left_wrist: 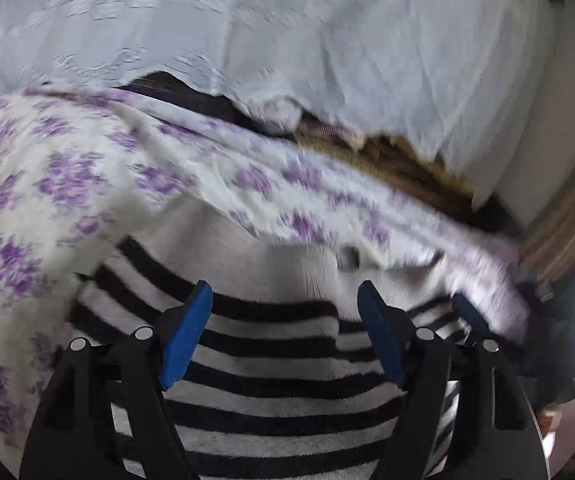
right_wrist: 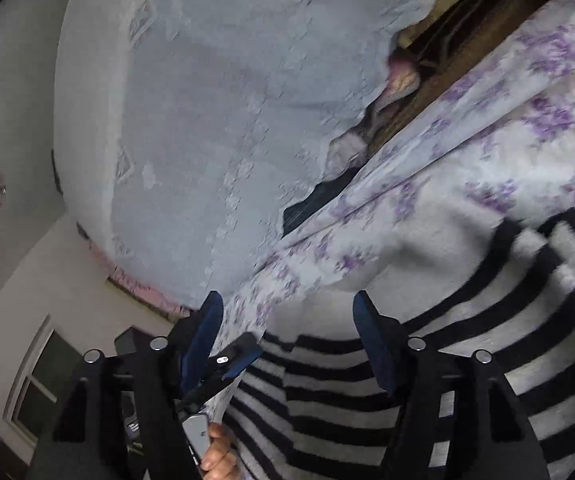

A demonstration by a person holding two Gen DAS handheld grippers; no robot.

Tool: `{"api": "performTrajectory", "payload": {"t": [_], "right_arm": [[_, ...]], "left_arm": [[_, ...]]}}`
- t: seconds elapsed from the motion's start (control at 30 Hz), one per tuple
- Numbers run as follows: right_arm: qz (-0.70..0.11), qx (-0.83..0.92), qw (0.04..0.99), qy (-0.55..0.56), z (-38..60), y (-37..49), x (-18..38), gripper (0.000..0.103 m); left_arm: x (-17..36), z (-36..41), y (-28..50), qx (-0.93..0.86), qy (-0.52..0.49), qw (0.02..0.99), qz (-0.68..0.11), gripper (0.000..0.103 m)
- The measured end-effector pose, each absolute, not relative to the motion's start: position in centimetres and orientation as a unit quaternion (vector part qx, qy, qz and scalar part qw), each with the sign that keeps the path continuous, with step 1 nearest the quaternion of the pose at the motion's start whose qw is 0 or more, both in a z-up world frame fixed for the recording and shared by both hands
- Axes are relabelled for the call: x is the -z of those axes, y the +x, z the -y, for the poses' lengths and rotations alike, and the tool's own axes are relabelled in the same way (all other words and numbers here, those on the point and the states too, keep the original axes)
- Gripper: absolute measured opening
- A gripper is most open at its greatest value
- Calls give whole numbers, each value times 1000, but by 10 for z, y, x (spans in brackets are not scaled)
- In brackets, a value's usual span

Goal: Fold small clothes
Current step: 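Open both grippers to lay the hem down and press the fold flat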

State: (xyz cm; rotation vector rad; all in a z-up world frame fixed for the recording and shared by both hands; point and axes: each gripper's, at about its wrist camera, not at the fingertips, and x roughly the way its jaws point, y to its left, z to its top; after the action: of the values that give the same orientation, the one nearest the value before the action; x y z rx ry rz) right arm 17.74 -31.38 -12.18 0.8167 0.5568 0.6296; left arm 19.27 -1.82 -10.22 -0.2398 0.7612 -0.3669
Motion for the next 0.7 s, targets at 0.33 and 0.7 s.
{"api": "performTrajectory", "payload": {"t": [0.33, 0.7], "right_arm": [[-315, -189, 811, 456, 342, 219, 171, 49], [-247, -182, 882, 357, 352, 183, 129, 68]], "left_arm": [[137, 5, 225, 47, -47, 909, -412, 81], [99, -22, 202, 82, -93, 928, -352, 80]]}}
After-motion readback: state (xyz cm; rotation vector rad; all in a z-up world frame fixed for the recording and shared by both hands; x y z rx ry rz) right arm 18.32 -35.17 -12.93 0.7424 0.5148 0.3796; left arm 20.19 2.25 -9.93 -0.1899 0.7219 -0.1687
